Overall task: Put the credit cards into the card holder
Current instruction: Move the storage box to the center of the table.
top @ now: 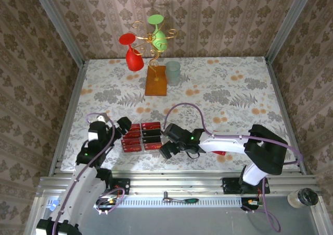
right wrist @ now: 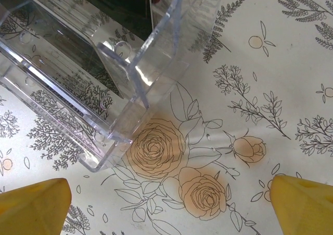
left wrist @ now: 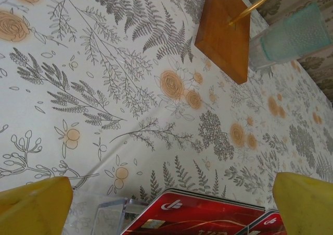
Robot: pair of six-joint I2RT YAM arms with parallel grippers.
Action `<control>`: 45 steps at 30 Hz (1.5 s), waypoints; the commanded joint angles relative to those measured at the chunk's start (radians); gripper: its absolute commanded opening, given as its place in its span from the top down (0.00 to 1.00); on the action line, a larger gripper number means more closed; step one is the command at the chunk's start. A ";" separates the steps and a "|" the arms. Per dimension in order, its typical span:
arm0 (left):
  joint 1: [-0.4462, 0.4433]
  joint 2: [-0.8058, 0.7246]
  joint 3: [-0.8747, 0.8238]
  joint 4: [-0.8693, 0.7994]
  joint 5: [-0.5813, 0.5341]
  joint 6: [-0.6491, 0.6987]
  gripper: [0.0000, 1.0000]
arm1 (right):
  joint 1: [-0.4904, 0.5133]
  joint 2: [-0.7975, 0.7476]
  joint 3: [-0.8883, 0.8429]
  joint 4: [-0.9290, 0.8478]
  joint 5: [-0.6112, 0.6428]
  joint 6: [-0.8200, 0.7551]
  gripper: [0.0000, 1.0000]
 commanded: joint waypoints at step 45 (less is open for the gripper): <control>-0.263 0.384 0.043 0.358 -0.152 -0.010 0.00 | -0.230 -0.019 -0.062 0.095 0.099 -0.033 0.01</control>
